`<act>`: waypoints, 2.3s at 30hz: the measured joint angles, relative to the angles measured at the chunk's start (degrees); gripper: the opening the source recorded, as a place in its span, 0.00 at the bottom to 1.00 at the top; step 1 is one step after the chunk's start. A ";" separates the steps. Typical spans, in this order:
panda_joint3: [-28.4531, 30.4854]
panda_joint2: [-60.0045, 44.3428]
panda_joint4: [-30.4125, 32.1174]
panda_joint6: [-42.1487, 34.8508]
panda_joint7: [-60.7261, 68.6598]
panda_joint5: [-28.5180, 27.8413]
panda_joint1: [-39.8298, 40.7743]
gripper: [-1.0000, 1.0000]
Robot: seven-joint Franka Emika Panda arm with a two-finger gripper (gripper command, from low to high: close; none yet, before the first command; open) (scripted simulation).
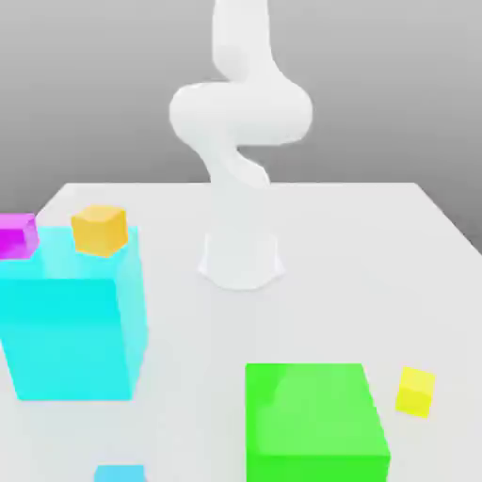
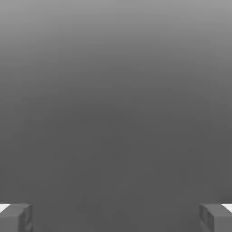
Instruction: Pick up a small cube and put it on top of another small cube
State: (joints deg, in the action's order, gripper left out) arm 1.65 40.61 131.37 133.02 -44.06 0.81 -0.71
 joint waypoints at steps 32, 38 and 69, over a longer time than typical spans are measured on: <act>9.59 -66.05 -5.45 17.86 21.45 9.33 3.04 0.50; 7.90 -71.80 -6.64 22.11 22.75 10.99 4.45 0.00; 18.91 -18.43 6.20 -16.59 -32.32 -8.65 23.95 0.00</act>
State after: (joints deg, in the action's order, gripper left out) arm 20.56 22.18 137.57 116.43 -76.38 -7.83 23.24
